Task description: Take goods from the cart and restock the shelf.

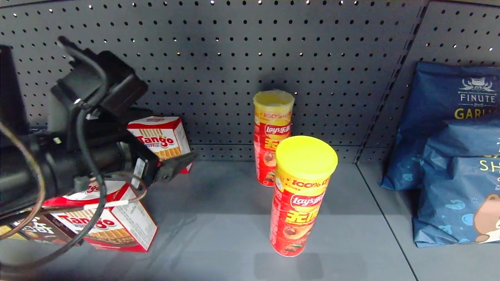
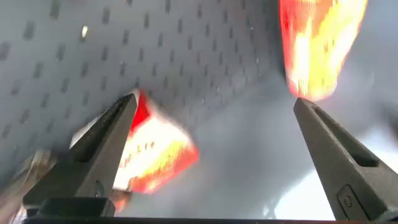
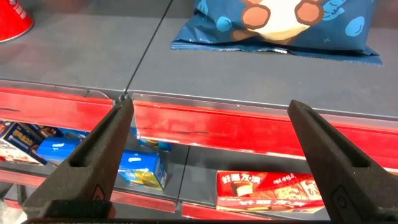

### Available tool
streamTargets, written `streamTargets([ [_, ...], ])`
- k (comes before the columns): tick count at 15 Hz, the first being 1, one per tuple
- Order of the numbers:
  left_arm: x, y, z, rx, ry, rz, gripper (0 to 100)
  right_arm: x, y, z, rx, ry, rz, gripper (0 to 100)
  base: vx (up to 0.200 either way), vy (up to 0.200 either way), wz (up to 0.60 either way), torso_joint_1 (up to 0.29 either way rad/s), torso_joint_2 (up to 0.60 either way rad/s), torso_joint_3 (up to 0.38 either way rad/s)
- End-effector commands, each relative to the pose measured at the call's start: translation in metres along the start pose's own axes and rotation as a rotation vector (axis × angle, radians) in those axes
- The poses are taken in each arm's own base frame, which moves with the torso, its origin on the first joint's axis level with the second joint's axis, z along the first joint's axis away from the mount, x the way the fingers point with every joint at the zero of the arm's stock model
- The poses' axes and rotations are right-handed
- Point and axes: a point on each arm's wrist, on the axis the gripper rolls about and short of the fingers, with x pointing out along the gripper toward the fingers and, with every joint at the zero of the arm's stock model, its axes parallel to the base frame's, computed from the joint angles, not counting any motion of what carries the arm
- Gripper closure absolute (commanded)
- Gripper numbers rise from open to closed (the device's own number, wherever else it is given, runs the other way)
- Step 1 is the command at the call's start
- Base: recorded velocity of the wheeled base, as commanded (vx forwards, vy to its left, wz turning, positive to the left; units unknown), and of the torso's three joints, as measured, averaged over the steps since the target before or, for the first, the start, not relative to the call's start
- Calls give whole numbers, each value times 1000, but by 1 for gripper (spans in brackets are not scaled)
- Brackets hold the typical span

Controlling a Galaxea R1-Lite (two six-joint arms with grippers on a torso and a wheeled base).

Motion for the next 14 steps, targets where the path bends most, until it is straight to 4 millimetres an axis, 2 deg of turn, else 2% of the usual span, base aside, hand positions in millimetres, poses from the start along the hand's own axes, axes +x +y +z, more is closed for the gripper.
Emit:
streamTargets([
  [1, -43, 1, -14, 6, -38, 22, 0, 0, 0, 0, -3, -1, -1, 0, 0, 0, 0, 0, 0, 0],
  [2, -50, 1, -15, 2, -51, 33, 0, -7, 1, 43, -4, -128, -3, 0, 0, 0, 0, 0, 0, 0],
  [3, -51, 1, -15, 2, -54, 34, 0, 8, 1, 103, 5, -48, 46, 0, 0, 0, 0, 0, 0, 0],
  [5, -52, 4, -9, -2, -73, 44, 0, 16, 4, 129, -16, -35, 222, 0, 0, 0, 0, 0, 0, 0],
  [7, -46, 6, -3, -8, -77, 47, 0, 54, 13, 161, -29, 57, 386, 0, 0, 0, 0, 0, 0, 0],
  [9, -42, 5, -4, -6, -68, 41, 0, 90, 31, 170, -70, 134, 506, 0, 0, 0, 0, 0, 0, 0],
  [11, -41, 4, -6, -5, -60, 35, 0, 124, 53, 163, -99, 191, 522, 0, 0, 0, 0, 0, 0, 0],
  [12, -39, 4, -6, -5, -57, 35, 0, 128, 56, 159, -105, 210, 520, 0, 0, 0, 0, 0, 0, 0],
  [14, -35, 6, -1, -8, -75, 43, 0, 137, 70, 139, -138, 312, 574, 0, 0, 0, 0, 0, 0, 0],
])
